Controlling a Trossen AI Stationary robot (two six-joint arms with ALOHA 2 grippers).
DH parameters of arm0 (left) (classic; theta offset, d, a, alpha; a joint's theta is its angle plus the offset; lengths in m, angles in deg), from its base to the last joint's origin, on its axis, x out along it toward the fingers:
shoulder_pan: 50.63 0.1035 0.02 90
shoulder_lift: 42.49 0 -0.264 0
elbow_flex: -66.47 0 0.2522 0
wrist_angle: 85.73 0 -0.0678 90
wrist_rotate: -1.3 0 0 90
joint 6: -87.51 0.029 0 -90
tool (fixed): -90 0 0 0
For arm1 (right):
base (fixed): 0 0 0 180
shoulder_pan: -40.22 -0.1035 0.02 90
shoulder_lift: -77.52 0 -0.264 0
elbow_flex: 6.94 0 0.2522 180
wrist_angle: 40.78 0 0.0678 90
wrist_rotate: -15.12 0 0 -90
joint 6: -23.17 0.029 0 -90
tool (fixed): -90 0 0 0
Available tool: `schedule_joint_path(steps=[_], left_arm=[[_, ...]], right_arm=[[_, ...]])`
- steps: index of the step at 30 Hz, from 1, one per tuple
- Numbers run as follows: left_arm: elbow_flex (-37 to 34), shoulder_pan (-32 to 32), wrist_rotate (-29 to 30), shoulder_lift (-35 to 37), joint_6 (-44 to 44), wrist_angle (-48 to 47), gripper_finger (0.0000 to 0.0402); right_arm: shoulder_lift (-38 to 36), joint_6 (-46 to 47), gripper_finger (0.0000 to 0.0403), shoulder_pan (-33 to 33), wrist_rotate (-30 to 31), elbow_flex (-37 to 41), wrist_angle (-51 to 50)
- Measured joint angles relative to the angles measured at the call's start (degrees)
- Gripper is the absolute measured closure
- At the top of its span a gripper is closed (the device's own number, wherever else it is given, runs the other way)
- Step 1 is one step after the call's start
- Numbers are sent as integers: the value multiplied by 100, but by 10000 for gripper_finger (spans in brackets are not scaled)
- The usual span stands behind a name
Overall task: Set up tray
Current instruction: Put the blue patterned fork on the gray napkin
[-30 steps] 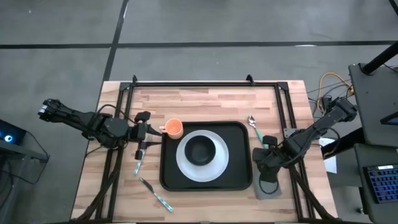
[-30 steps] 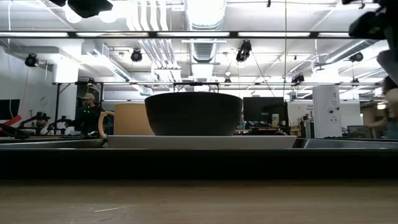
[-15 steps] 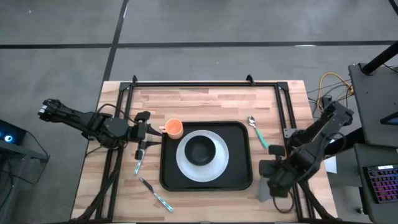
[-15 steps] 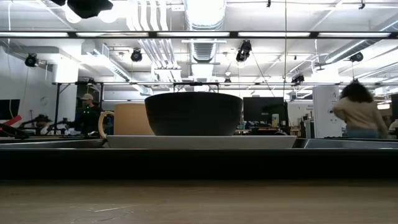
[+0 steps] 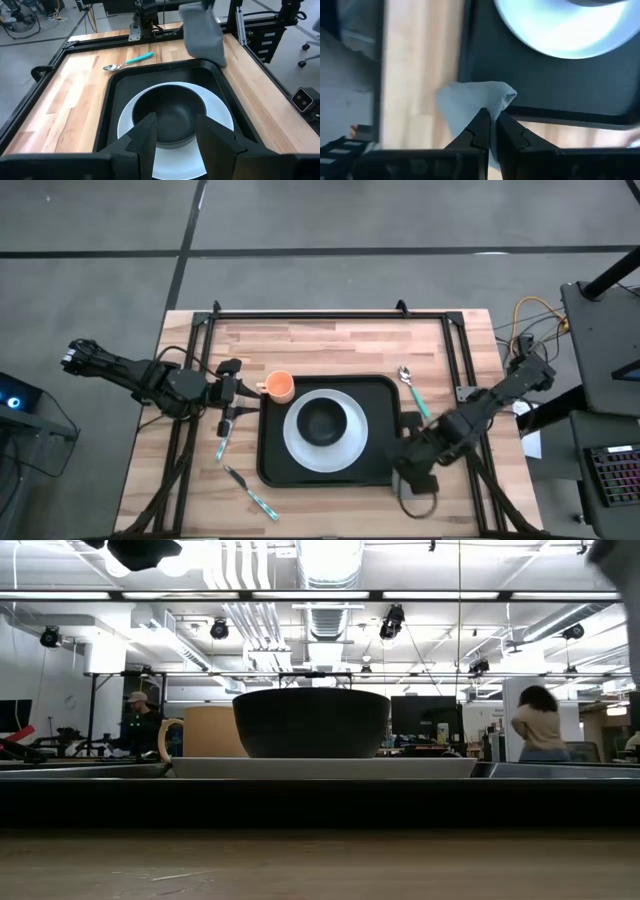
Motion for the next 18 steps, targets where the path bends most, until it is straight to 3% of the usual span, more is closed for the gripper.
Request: schedule_joint_path(steps=[7, 18], left_arm=[[0, 0, 0, 1, -2, 2, 283], [-7, 0, 0, -3, -27, 4, 283]], right_arm=[[-190, -750, 395, 814, 323, 448, 188], [-499, -1278, 395, 2434, 247, 2078, 1535]])
